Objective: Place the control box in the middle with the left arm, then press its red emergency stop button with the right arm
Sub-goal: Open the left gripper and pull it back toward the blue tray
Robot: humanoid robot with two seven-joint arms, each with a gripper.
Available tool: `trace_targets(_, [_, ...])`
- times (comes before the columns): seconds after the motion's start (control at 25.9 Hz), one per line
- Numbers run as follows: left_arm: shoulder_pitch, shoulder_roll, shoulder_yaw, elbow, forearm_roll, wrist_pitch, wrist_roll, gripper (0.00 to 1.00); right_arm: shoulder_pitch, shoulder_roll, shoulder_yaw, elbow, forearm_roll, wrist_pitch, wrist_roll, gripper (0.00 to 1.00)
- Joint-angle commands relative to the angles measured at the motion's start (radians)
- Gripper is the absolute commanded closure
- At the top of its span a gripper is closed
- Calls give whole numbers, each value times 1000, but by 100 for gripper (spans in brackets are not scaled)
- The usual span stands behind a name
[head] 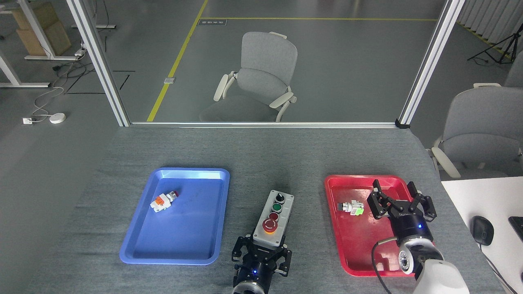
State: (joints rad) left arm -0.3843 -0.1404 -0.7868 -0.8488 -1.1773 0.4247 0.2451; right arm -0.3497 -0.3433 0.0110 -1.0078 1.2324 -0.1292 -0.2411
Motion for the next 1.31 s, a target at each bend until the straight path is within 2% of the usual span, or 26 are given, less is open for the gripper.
trace_targets(0.0, [-7,-1,0,33,10,-3,36,66,0,0,0,0,-1,3,-1,0])
trace_targets(0.08, [-8,1,0,34,10,-4,36,66,0,1,0,0,-1,0,-1,0])
trace_targets(0.12, [-8,1,0,33,12,-7,36,62,0,1,0,0,-1,0,0,0])
trace_targets(0.15, [-8,1,1,33,13,-6,36,51,0,1,0,0,-1,0,-1,0])
trace_targets(0.19, [-8,1,1,33,18,-7,36,50,0,3,0,0,-1,0,-1,0])
trace_targets(0.31, [-8,1,0,27,27,-11,40,35,0,0,0,0,-1,0,-1,0])
trace_targets(0.39, [-8,1,0,22,25,-11,52,5,0,0,0,0,-1,0,0,0])
trace_targets(0.42, [-8,1,0,17,25,-20,59,1,0,0,1,0,-1,0,0,0])
trace_targets(0.81, [35,7,3,-131,4,-1,65,1,0,0,-2,0,-1,3,-1,0])
trace_targets(0.89, [53,56,9,-208,5,5,60,1,0,0,-2,0,-1,3,-1,0])
trace_targets(1.0, [68,171,37,-329,8,37,57,1,0,-2,-2,0,-1,5,-3,0])
trace_targets(1.2, [134,301,170,-484,15,9,52,1,-5,-2,-2,0,-1,3,-12,2])
trace_targets(1.27, [150,335,221,-501,13,-20,51,1,-9,-2,1,0,-1,-1,-14,6])
